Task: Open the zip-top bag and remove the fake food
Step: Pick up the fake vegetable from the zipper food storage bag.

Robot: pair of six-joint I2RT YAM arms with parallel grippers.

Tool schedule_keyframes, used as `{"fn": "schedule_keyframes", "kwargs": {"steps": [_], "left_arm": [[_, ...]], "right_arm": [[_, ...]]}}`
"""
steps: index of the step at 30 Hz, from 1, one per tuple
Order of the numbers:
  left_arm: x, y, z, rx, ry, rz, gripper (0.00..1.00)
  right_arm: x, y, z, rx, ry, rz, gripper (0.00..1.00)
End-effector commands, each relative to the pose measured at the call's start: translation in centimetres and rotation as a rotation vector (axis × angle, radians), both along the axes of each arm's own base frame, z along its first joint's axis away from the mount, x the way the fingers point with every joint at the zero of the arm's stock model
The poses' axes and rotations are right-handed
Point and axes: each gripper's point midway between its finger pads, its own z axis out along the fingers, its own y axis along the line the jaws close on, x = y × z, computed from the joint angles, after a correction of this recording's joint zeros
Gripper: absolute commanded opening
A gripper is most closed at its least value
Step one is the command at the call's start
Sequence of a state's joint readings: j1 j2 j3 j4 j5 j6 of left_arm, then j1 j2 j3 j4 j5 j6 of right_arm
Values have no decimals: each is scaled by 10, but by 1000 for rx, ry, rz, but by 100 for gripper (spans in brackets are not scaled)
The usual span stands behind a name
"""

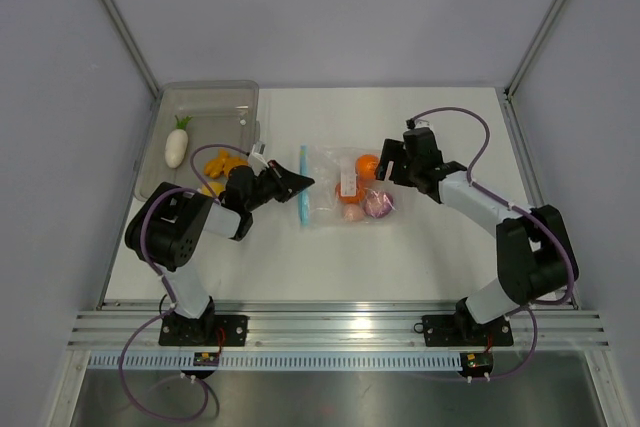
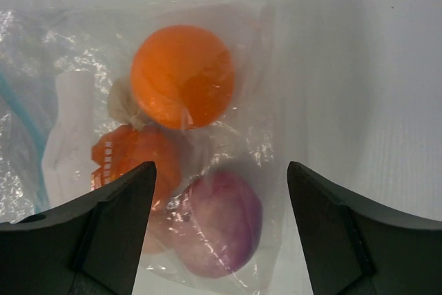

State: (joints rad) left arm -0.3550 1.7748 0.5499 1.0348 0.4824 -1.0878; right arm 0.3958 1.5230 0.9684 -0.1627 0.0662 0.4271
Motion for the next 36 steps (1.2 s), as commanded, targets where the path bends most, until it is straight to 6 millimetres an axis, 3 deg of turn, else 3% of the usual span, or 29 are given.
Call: {"fn": "schedule_keyframes", "kwargs": {"steps": [1, 6, 9, 10, 14, 19, 26, 33, 36], "left_arm": [[9, -1, 25, -2, -103, -2, 0], [9, -2, 24, -2, -100, -7, 0], [9, -2, 23, 0, -98, -7, 0], [9, -2, 23, 0, -98, -9, 0], [9, -3, 24, -8, -98, -15, 0], [8, -4, 27, -21, -105, -23, 0], [9, -6, 26, -32, -98, -29, 0], [9, -6, 29, -42, -111, -31, 0], [8, -4, 31, -47, -114, -29, 0]], "right_arm": [[7, 6, -8, 73, 22, 18, 84], [16, 8, -28, 120, 58, 20, 76], [17, 12, -29, 145, 62, 33, 56], [17, 13, -29, 148, 61, 37, 39], [17, 15, -19, 163, 42, 44, 0], [13, 17, 13, 176, -31, 56, 0], [1, 24, 55, -17, -158, 51, 0], [-10, 41, 78, -196, -250, 67, 0], [-7, 33, 72, -215, -250, 30, 0]]}}
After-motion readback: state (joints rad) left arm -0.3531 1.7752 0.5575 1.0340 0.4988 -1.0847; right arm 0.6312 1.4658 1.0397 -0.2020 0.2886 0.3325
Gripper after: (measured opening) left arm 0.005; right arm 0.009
